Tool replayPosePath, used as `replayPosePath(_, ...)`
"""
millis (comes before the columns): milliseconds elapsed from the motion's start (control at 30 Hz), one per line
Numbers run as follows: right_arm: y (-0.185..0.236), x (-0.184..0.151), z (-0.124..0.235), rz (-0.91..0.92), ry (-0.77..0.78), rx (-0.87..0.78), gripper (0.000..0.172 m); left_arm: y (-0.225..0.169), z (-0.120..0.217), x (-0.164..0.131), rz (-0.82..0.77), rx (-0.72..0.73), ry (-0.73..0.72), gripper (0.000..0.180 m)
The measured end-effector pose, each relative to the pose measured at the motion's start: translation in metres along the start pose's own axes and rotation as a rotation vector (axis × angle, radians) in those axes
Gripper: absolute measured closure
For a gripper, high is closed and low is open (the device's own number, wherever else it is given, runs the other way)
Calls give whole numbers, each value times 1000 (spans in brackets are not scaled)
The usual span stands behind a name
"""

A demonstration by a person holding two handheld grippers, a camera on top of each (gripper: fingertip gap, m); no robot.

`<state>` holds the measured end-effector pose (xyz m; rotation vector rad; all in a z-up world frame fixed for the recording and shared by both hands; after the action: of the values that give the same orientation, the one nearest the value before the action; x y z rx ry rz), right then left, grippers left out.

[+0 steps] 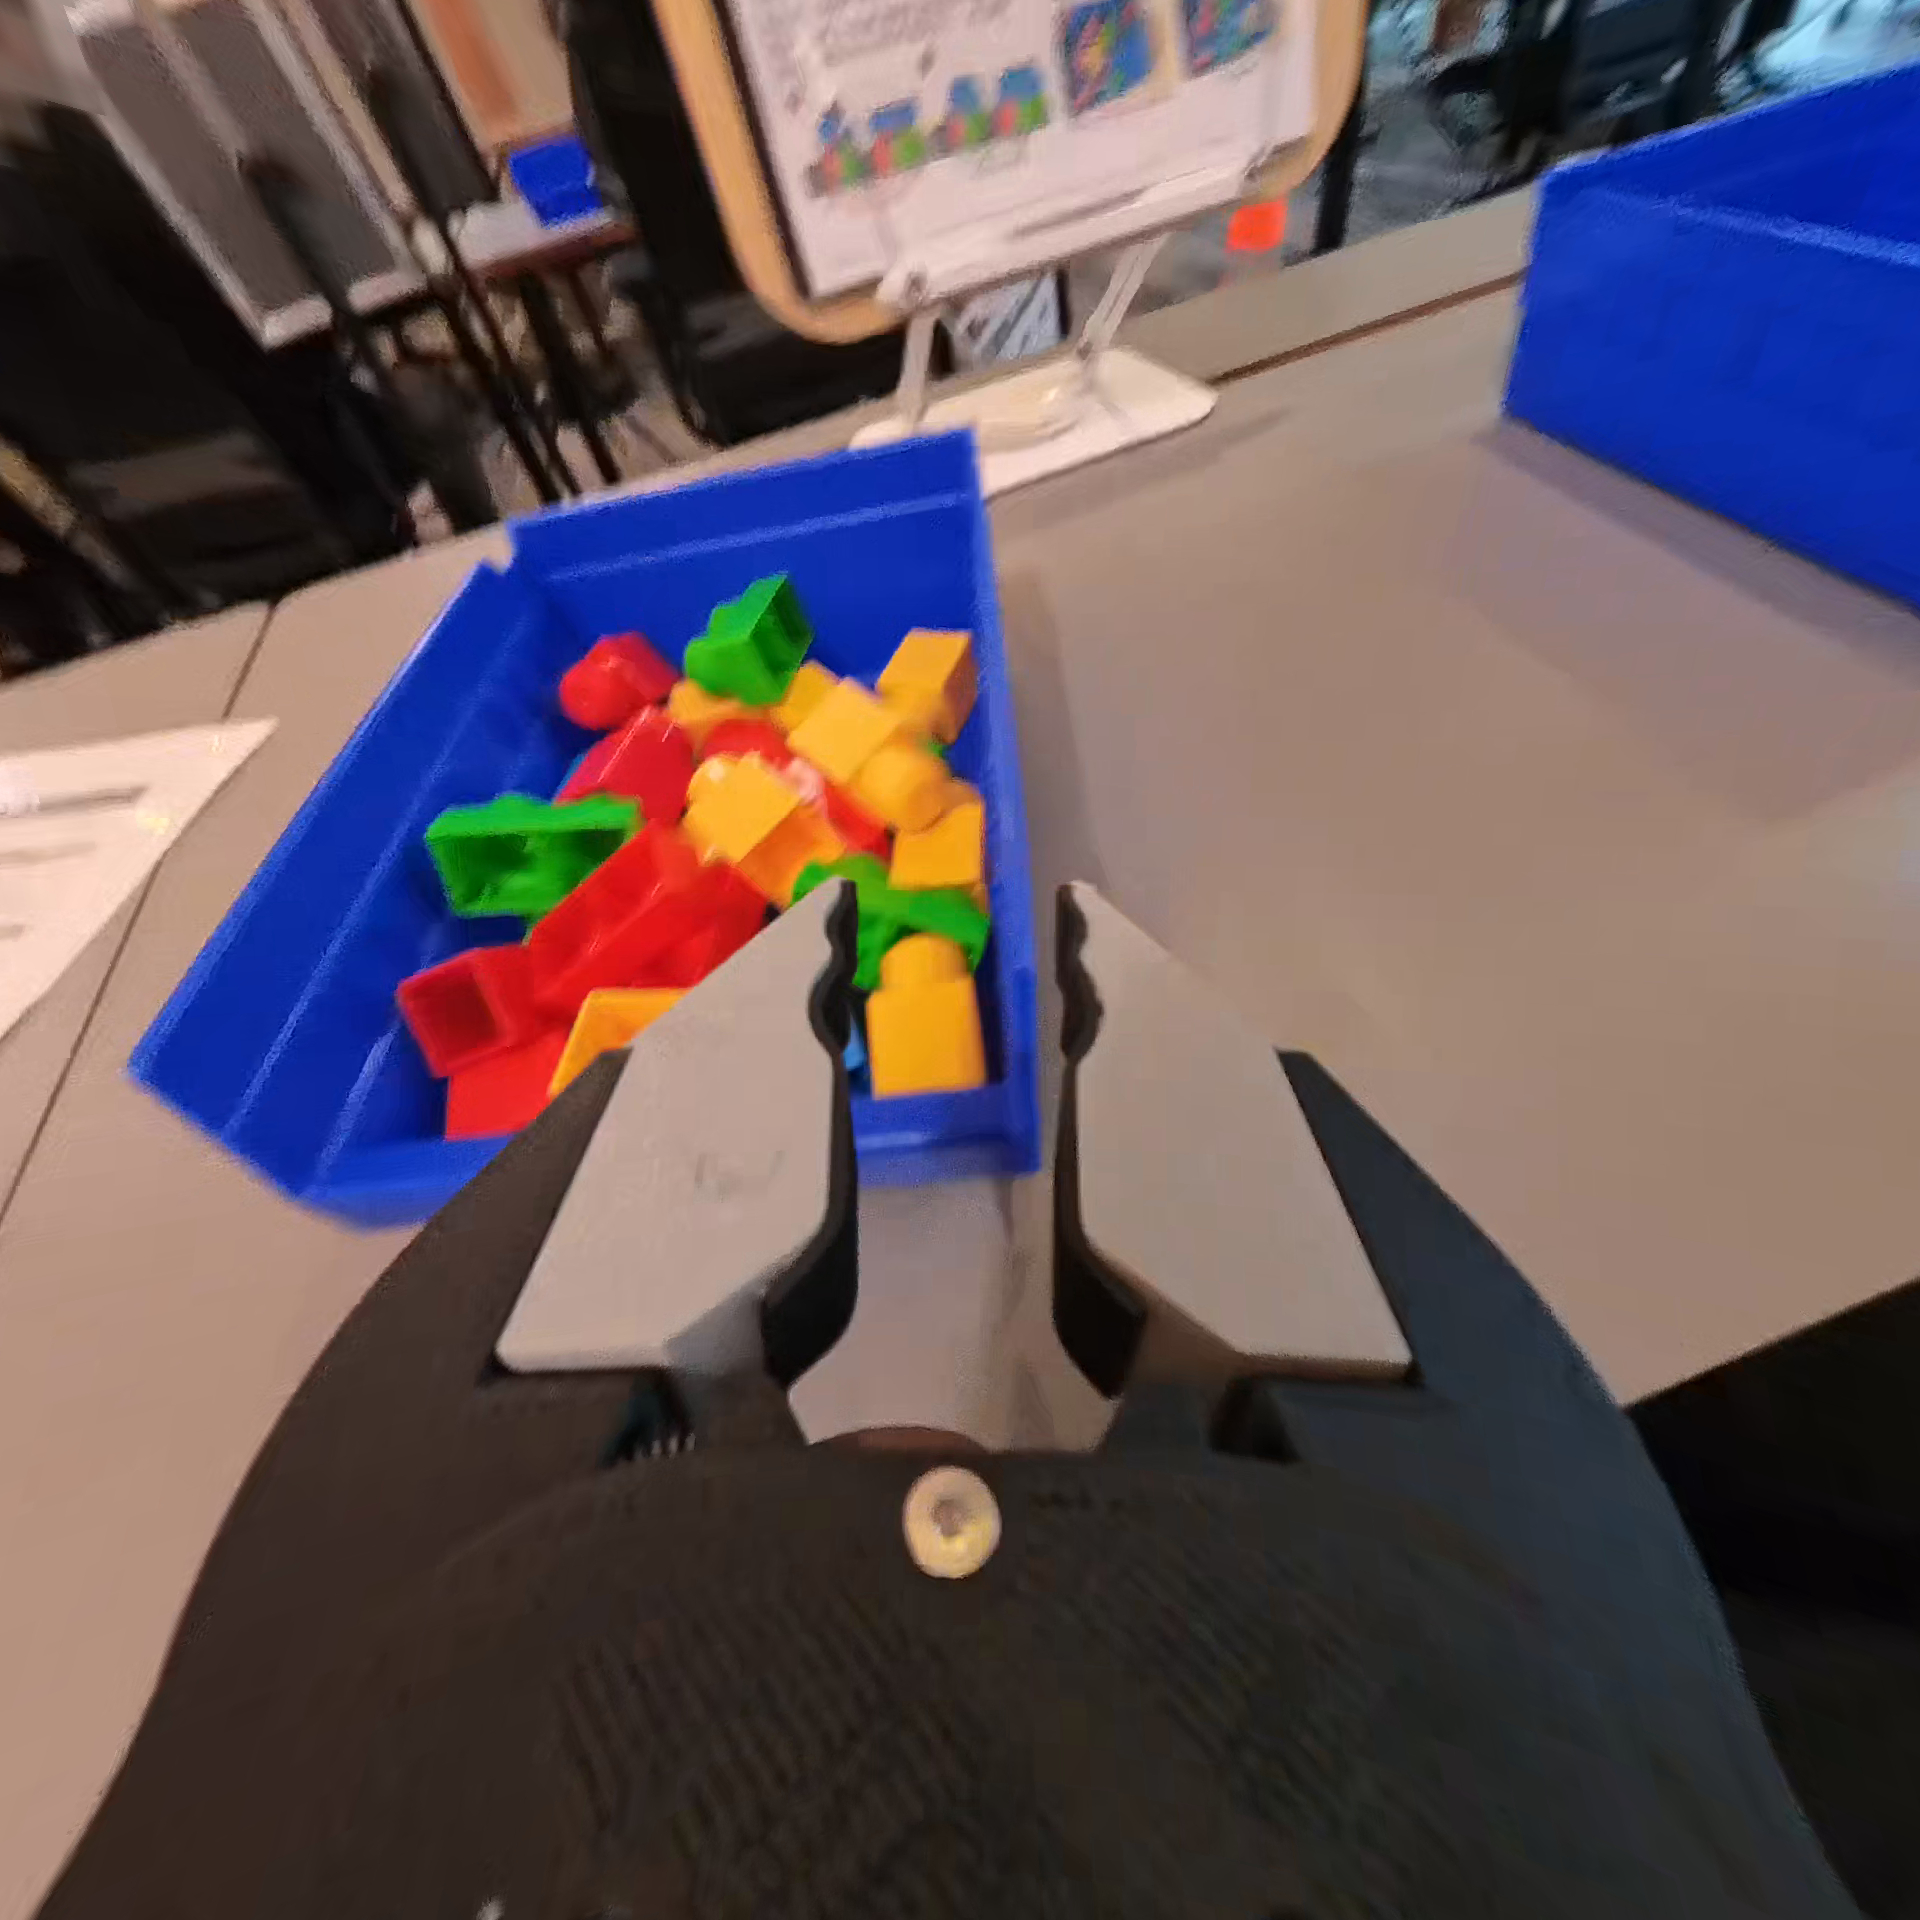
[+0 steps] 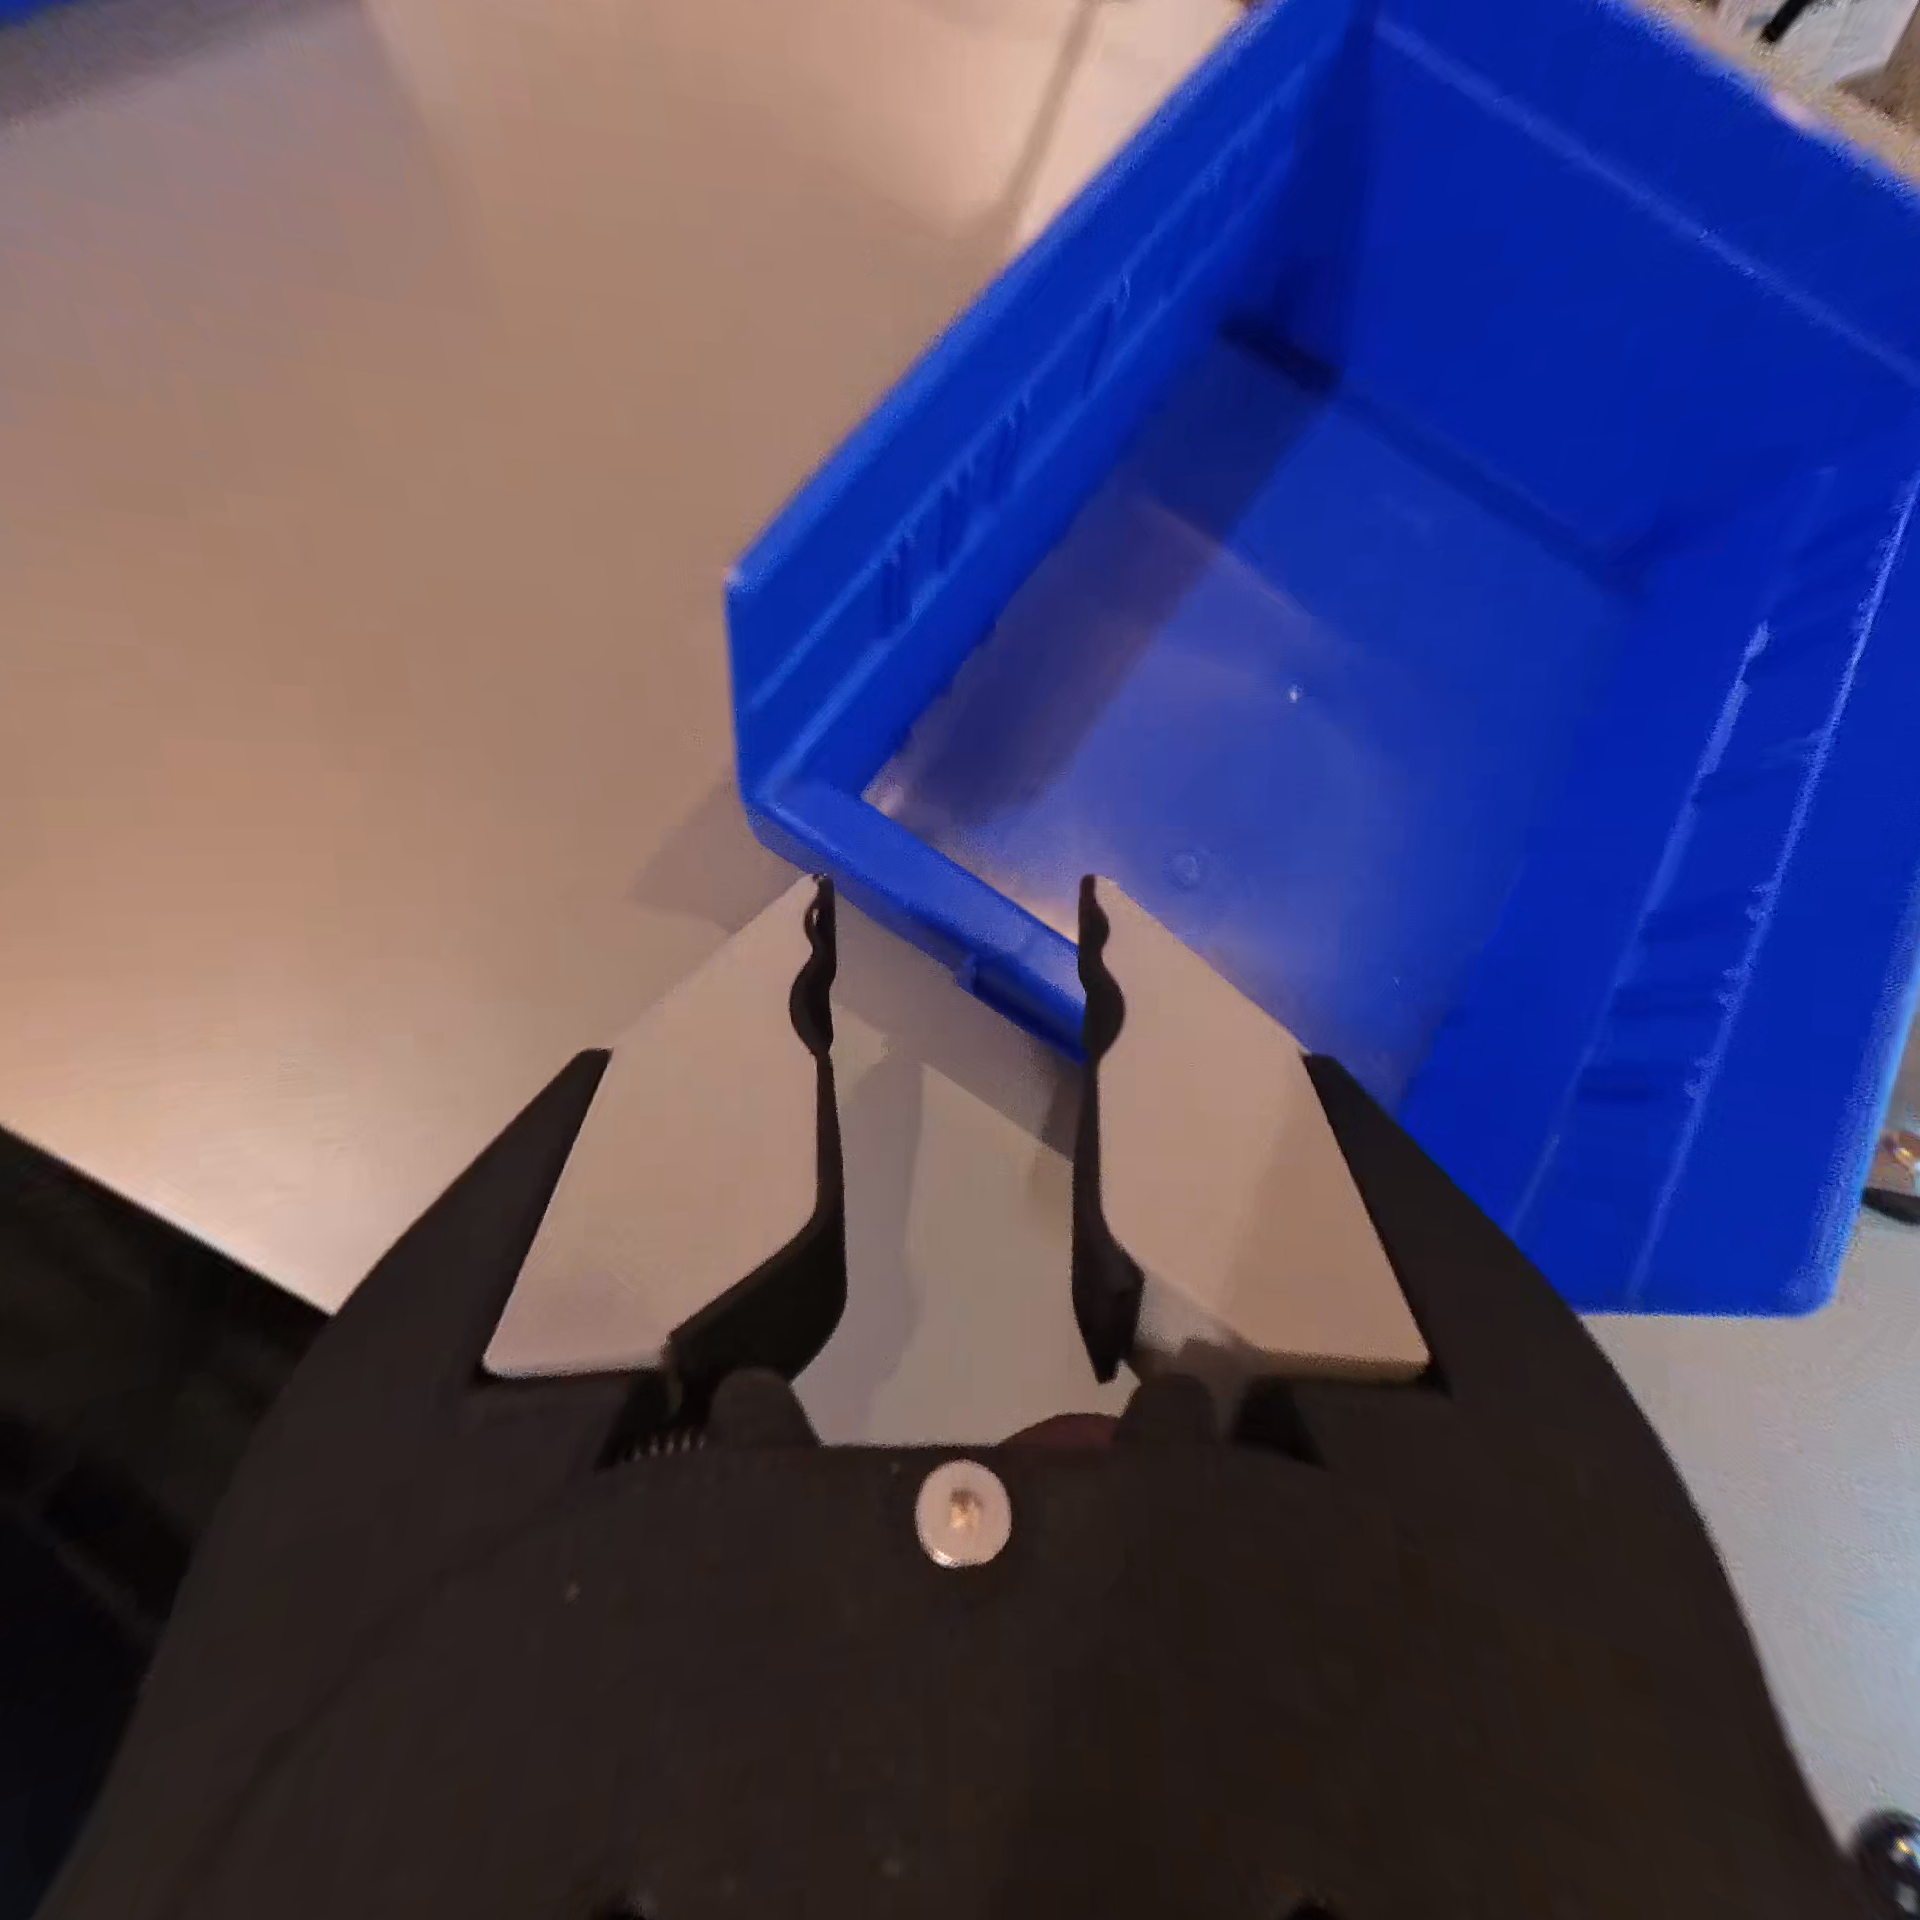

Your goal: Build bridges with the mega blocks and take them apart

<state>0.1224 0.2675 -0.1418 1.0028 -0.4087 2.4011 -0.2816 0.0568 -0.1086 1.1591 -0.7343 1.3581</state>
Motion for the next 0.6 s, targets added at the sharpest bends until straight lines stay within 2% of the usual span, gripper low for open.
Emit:
replayPosePath(100,20,16,3,16,-43,43,127,12,-3,-20,50,-31,122,135)
replayPosePath(200,48,31,-3,58,-69,91,127,3,-9,-21,81,-74,110,139)
replayPosePath(367,88,51,-29,113,-73,150,126,-26,-36,-9,119,-157,80,155)
replayPosePath(433,99,58,-41,117,-85,163,126,-36,-47,-2,124,-171,75,153)
replayPosePath(500,108,64,-53,117,-106,156,120,-43,-54,6,126,-156,63,138)
replayPosePath(600,116,65,-69,124,-135,130,115,-78,-44,29,66,-188,-20,136)
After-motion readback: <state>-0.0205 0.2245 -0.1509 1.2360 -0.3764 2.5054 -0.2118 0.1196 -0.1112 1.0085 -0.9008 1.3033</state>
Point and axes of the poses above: each gripper's, where its closed fingertips meet, z back along the fingers, x out of its top, y = z × x across the jaws, the point moved 3 cm from there along z, back along the fingers, and after that the axes turned 5 degrees about x, right-handed, at the moved point
